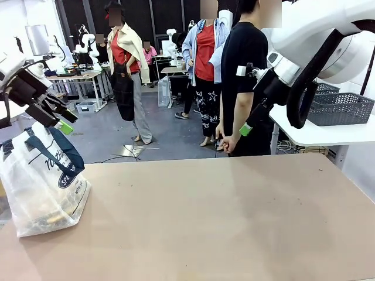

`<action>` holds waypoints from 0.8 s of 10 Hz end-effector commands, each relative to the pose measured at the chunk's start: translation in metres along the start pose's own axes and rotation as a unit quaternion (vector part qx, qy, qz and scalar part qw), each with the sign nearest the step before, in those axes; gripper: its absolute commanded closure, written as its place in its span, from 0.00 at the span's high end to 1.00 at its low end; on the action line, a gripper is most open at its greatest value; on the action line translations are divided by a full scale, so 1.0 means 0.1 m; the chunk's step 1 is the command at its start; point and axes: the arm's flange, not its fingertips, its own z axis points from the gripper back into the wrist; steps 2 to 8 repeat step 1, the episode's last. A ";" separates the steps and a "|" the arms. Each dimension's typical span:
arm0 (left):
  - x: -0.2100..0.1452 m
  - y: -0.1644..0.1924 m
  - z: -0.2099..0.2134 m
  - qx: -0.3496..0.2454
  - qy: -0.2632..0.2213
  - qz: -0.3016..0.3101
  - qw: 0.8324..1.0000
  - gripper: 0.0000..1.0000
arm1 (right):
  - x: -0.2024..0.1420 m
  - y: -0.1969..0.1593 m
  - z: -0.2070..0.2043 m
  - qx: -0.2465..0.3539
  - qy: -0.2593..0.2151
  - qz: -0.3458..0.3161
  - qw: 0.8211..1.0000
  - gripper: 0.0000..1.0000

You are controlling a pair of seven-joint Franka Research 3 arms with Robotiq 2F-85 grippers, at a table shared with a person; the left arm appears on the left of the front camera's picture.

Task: Transfer purchased items from the store into the shopping bag.
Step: Move the Reusable shopping bag to the right side of the table.

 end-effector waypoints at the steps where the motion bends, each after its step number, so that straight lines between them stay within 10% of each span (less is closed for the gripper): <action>1: -0.01 0.00 0.00 -0.003 -0.007 -0.002 1.000 1.00 | 0.03 0.01 0.00 0.001 0.001 -0.008 1.000 1.00; 8: -0.01 0.00 0.00 -0.003 -0.007 -0.002 1.000 1.00 | 0.03 0.01 0.00 0.001 0.001 -0.008 1.000 1.00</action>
